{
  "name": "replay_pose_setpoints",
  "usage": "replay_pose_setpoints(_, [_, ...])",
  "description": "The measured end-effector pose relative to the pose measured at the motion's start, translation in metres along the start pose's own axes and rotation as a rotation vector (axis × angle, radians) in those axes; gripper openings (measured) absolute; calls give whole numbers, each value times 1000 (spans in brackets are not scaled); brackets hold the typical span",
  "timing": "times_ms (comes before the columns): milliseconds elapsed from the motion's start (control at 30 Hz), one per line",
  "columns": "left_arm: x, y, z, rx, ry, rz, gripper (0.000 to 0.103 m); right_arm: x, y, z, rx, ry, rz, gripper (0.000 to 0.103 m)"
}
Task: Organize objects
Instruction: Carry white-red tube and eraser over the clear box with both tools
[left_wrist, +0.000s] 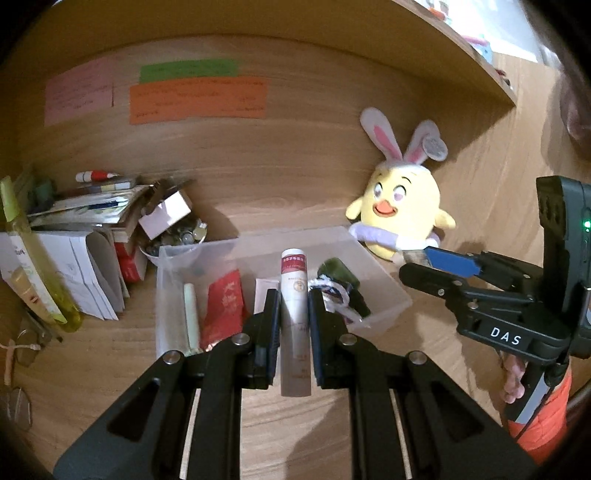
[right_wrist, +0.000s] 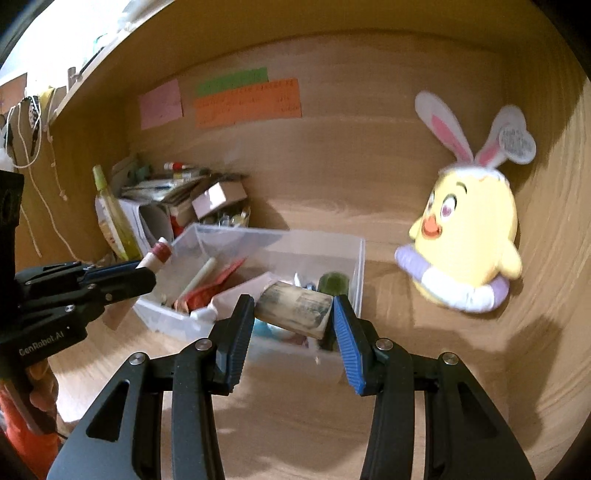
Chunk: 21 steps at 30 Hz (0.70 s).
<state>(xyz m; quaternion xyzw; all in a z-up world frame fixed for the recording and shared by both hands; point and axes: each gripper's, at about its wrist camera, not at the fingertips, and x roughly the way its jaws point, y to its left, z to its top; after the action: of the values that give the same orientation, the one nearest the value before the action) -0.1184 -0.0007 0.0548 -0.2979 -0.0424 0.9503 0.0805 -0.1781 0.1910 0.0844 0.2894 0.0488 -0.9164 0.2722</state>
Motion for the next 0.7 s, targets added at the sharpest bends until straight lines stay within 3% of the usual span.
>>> replay_pose_setpoints(367, [40,15,21,-46,67,-8,14,20,3,15,-11,11,5,40])
replay_pose_setpoints(700, [96,23,11,-58,203,3,14,45,7,10,-41,67,-11,40])
